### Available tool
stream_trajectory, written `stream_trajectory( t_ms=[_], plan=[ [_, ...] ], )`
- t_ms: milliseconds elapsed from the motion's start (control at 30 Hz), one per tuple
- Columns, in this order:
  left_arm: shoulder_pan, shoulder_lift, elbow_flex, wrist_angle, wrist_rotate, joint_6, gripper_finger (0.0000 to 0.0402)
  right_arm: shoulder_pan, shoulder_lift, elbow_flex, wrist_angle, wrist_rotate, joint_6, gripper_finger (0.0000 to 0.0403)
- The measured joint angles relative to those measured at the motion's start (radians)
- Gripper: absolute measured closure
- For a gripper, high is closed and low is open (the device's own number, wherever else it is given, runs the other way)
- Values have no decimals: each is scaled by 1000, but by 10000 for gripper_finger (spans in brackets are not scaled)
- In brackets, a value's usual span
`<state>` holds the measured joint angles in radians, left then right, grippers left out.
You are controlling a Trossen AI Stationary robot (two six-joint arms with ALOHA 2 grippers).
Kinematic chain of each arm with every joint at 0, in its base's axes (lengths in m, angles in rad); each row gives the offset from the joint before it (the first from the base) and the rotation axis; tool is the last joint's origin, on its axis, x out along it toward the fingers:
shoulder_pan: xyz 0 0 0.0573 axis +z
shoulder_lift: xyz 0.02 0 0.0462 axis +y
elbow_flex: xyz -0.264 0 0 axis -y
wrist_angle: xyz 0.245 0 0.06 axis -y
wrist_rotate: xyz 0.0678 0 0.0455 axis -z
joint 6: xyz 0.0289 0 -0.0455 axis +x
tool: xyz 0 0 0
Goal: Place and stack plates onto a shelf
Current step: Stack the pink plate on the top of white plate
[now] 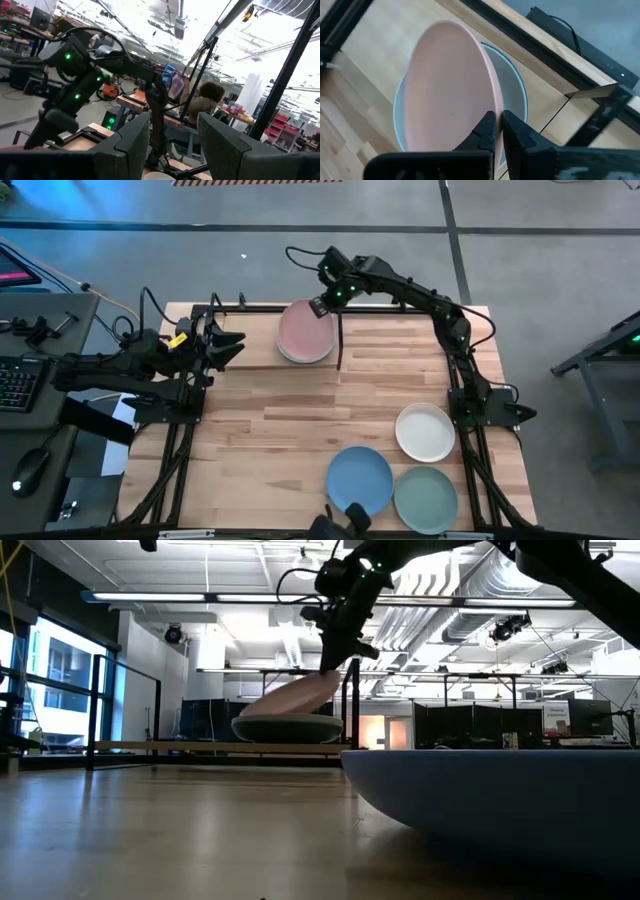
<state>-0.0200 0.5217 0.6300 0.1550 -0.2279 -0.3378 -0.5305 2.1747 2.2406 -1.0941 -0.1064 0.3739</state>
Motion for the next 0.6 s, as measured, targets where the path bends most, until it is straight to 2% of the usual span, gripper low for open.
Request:
stream_trajectory(
  t_ms=[333,433,600],
  plan=[
    [0,0,0,-1,0,0,245,1,26,0,7,-2,-15,395],
    [0,0,0,-1,0,0,245,1,26,0,7,-2,-17,367],
    [0,0,0,-1,0,0,245,1,26,2,7,-2,-38,294]
  ],
)
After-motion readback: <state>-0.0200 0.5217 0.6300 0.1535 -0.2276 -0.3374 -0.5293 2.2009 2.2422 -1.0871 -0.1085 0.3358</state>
